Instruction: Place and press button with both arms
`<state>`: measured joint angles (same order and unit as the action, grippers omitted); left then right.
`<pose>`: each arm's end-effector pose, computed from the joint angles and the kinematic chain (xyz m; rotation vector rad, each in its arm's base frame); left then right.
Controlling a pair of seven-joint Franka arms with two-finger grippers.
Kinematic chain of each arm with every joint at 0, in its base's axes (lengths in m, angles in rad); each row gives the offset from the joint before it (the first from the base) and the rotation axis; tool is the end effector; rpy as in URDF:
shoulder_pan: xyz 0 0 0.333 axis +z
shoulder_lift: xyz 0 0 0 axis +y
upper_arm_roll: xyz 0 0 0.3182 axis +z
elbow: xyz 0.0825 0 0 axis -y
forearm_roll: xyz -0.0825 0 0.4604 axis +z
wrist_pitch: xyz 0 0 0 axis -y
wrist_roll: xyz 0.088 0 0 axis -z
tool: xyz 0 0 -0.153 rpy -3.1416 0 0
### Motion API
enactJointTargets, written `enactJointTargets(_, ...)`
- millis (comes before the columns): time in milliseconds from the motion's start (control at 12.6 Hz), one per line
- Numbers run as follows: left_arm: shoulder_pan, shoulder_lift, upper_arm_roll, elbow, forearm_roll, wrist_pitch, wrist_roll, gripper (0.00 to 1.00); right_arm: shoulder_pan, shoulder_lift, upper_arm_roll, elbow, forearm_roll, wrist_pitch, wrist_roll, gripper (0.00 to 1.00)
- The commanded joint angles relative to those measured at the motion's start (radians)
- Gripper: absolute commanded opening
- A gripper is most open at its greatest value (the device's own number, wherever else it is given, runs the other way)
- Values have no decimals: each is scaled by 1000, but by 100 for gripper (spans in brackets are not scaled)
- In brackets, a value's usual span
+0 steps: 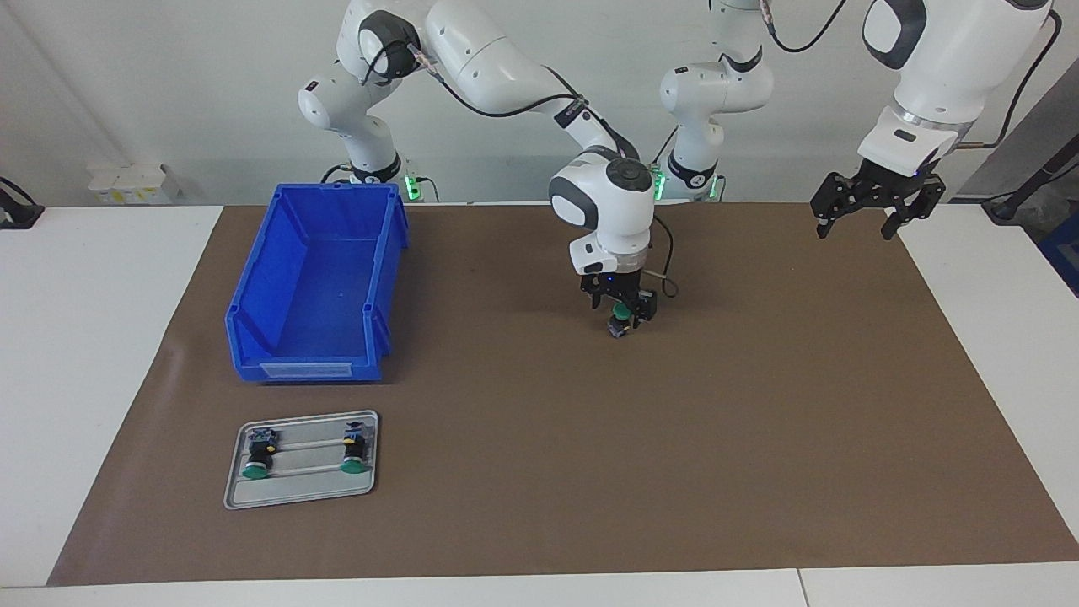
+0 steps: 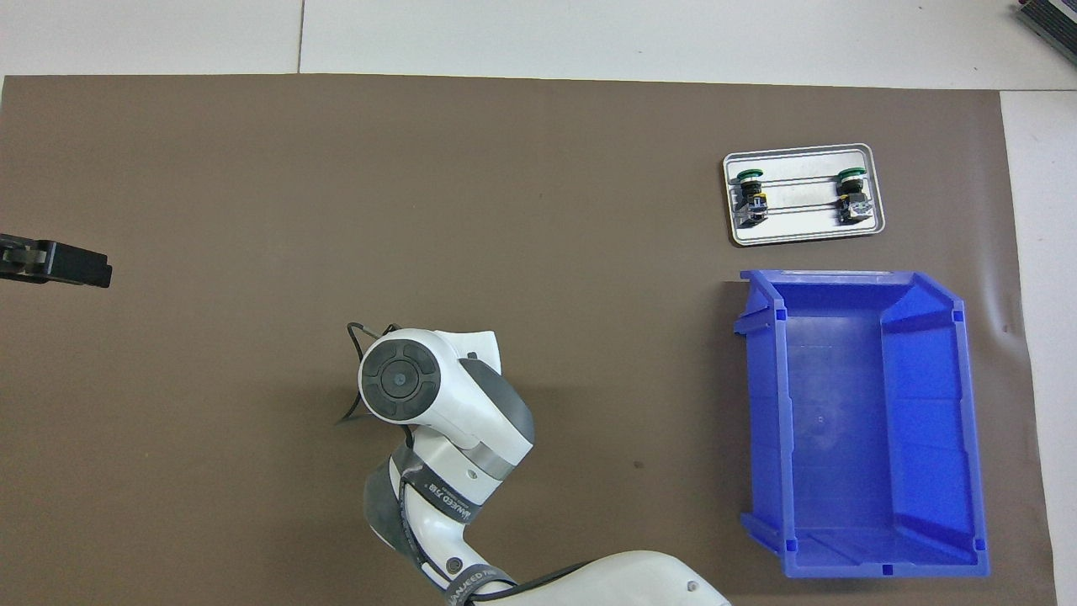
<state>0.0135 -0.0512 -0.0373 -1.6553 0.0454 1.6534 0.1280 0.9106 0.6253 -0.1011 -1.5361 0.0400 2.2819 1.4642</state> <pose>0.6244 -0.0087 0.5738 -3.0818 0.2384 -0.0722 0.5358 0.5773 0.2156 -2.8759 0.9791 -0.1150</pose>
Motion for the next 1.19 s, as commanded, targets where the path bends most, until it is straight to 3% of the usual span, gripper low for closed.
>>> enactJointTargets(0,-6,-7,4,30,-13,-18,10,100,5,-29,-3,-42,0,28,30,31)
enactJointTargets(80,-10,13,2,58,-9,-33,10,100,5,-29,-3,-41,-2,31,24,0)
enactJointTargets(477,-7,174,-9,282,-28,-170,10,100,-15,-27,-5,-21,-6,13,-62,0)
enactJointTargets(637,2,203,0,319,-79,-193,10,100,-24,-30,-11,-13,-6,5,-99,0)
enactJointTargets(796,-1,192,4,302,-75,-175,7,100,-67,-83,-11,-16,-3,-50,-178,0)
enactJointTargets(1114,2,110,4,125,-72,-74,10,100,-202,-257,-9,-38,14,-272,-482,0)
